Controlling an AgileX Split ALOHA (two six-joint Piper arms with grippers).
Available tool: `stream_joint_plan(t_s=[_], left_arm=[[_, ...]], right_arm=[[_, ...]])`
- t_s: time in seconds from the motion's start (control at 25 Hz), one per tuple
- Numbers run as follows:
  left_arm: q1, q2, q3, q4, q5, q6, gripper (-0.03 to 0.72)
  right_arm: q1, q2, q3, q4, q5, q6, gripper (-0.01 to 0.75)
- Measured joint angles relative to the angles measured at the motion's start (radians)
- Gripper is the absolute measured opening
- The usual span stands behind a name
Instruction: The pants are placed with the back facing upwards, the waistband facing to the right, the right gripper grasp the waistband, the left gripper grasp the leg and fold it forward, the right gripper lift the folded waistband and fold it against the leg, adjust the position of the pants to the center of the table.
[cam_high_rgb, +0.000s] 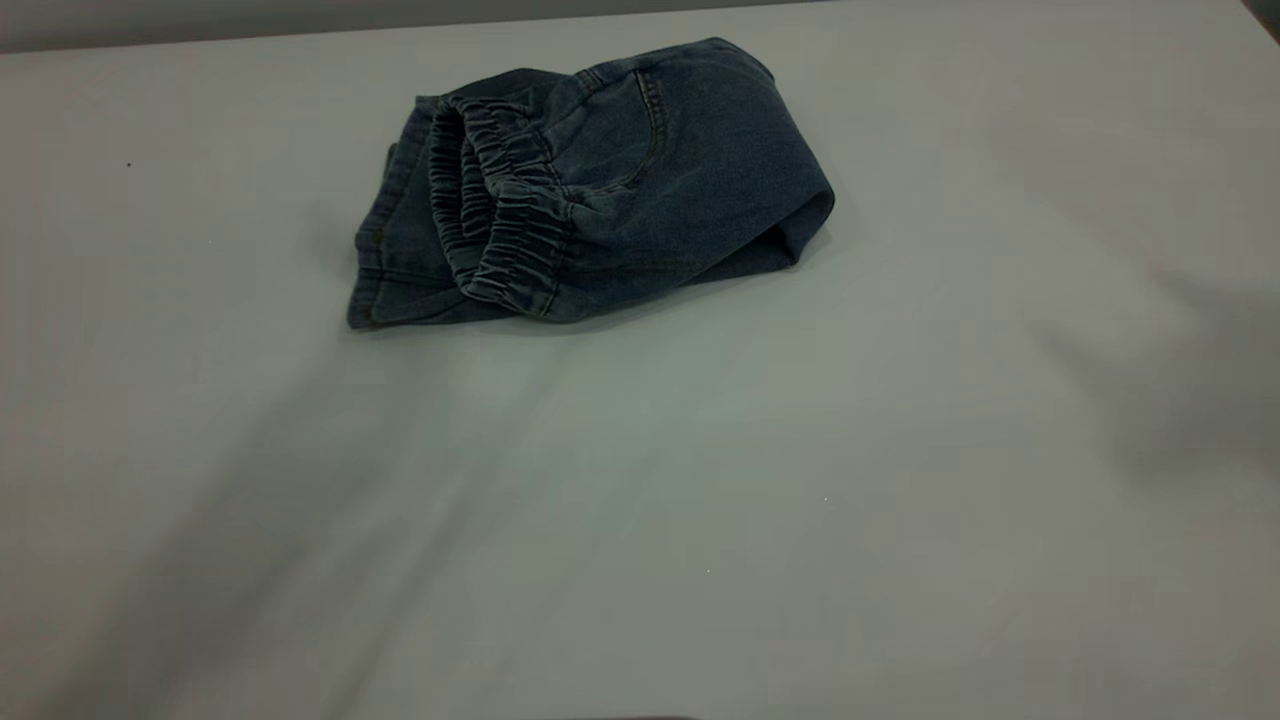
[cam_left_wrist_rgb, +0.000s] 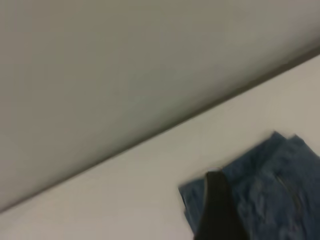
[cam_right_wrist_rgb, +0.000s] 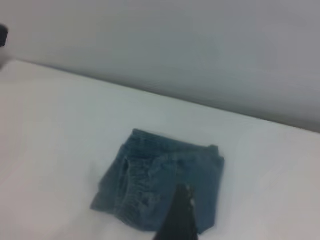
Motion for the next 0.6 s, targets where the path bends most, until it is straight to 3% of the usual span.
stream_joint_plan(t_s=[0.32,0.6], left_arm=[[0.000,-0.479,0.606,-0.003,0.000,-0.044,0.442],[0.000,-0.817,1.012,-0.047,0.000,-0.073,0.442]], right_arm=[[0.000,-0.392,0.423,0.057,0.007,0.020,0.584],[0.000,-0.724,0.762,-0.088,0.010,0.014,0.584]])
